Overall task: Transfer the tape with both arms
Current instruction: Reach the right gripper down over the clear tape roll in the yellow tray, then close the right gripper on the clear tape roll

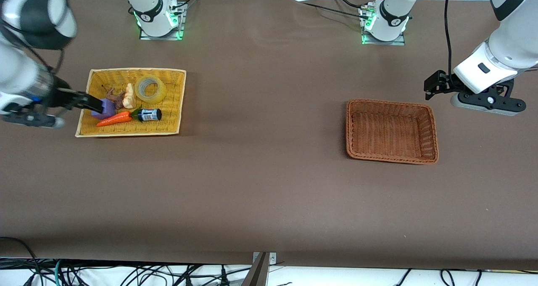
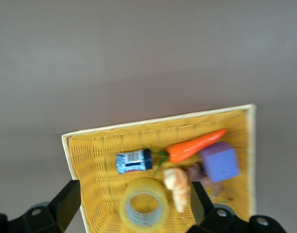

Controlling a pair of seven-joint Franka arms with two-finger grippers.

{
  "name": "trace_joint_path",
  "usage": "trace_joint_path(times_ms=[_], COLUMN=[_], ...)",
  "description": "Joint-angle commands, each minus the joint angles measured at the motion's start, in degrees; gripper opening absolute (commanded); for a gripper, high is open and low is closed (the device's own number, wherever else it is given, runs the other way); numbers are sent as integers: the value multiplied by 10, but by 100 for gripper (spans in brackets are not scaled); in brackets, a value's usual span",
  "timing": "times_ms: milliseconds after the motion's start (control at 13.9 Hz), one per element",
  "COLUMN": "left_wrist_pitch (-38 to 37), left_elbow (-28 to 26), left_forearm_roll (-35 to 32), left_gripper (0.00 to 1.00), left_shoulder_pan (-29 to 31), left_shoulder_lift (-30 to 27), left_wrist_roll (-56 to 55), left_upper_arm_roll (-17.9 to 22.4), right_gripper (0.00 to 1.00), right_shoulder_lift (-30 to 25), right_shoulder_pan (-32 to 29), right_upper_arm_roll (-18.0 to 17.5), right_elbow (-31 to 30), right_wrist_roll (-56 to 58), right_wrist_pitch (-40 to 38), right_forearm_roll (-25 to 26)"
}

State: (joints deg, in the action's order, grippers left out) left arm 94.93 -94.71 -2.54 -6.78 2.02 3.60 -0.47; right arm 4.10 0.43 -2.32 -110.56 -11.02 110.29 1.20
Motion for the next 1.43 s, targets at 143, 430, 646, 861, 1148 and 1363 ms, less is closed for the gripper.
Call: trace_joint_path(times_ms=[143,430,646,861,1148,1363], left_wrist_pitch=[-12,-12,-12,-12,-12,-12], left_elbow=[16,17,17,16,16,16], left_forearm_roll=[-5,-5,-4,-4,-4,-4], left_gripper=[100,100,100,100,100,100], left_shoulder_pan=[4,5,4,4,4,1], left_shoulder_lift=[7,7,7,7,7,7], left_wrist_roll=[20,26,25,26,26,25], left_upper_arm_roll=[0,0,0,0,0,-1], right_gripper=[100,100,100,100,100,100], right_shoulder_lift=[-71,-78,-82,-76,-56,-37], right_shoulder_pan=[0,0,0,0,1,1], right_upper_arm_roll=[-52,-73,-74,-84,-90,-107], right_elbow=[-276,-355,-404,-453,-483,-491], right_wrist_roll=[-98,-111,-111,-112,-114,-129], right_wrist_pitch=[236,302,356,431,489,514], right_forearm_roll=[-2,-1,-1,-2,-2,-2])
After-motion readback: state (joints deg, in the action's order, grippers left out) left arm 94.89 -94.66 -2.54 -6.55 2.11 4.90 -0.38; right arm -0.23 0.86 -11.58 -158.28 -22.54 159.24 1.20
